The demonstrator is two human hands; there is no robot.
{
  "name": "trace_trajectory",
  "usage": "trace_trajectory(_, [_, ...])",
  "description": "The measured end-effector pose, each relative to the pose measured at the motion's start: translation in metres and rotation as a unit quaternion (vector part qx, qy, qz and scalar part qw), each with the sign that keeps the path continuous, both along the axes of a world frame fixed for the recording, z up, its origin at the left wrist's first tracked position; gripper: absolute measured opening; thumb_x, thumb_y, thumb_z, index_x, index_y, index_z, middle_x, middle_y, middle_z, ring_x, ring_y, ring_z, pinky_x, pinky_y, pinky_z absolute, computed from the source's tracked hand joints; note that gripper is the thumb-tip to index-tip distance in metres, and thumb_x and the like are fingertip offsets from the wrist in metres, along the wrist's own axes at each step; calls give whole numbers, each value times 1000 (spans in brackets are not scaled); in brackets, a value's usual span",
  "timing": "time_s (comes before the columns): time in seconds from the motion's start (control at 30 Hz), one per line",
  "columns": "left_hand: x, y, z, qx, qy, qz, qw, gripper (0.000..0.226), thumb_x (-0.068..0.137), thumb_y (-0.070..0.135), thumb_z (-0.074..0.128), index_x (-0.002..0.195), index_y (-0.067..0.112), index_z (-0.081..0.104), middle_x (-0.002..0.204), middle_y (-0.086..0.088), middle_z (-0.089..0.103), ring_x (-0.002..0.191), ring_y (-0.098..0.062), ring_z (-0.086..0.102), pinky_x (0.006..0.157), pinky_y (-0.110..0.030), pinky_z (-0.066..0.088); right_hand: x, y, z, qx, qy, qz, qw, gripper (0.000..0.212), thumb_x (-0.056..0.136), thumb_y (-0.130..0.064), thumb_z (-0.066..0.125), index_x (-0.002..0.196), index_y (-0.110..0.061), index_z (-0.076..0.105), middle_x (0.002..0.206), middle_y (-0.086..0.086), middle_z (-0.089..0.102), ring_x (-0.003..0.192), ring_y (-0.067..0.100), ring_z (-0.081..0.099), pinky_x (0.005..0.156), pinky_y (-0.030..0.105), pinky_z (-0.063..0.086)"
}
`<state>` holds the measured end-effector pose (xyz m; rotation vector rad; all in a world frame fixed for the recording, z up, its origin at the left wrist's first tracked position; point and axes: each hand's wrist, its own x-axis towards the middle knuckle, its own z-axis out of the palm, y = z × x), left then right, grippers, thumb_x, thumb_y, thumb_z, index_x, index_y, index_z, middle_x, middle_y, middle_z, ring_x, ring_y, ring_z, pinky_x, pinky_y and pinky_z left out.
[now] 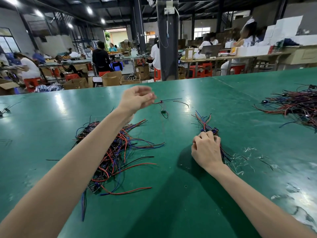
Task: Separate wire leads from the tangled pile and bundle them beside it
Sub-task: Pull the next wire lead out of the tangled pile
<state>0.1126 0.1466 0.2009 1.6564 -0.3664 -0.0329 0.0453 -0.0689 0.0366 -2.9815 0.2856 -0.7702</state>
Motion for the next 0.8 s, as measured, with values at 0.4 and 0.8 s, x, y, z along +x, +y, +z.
trace_trajectory(0.4, [55, 67, -45, 493, -14, 152, 857, 43, 94, 14, 48, 133, -3, 42, 136, -24, 47, 114, -37, 52, 96, -40, 45, 1, -1, 0, 10, 1, 34, 999, 22, 88, -23, 50, 96, -17, 70, 104, 0, 63, 107, 23, 44, 89, 38, 28])
trace_trajectory(0.8, [46, 118, -55, 669, -10, 218, 711, 18, 75, 3, 58, 62, 5, 46, 72, -12, 54, 81, -33, 61, 76, -40, 55, 1, 0, 0, 10, 4, 42, 999, 21, 88, -22, 51, 94, -17, 70, 101, 0, 62, 107, 22, 45, 88, 36, 26])
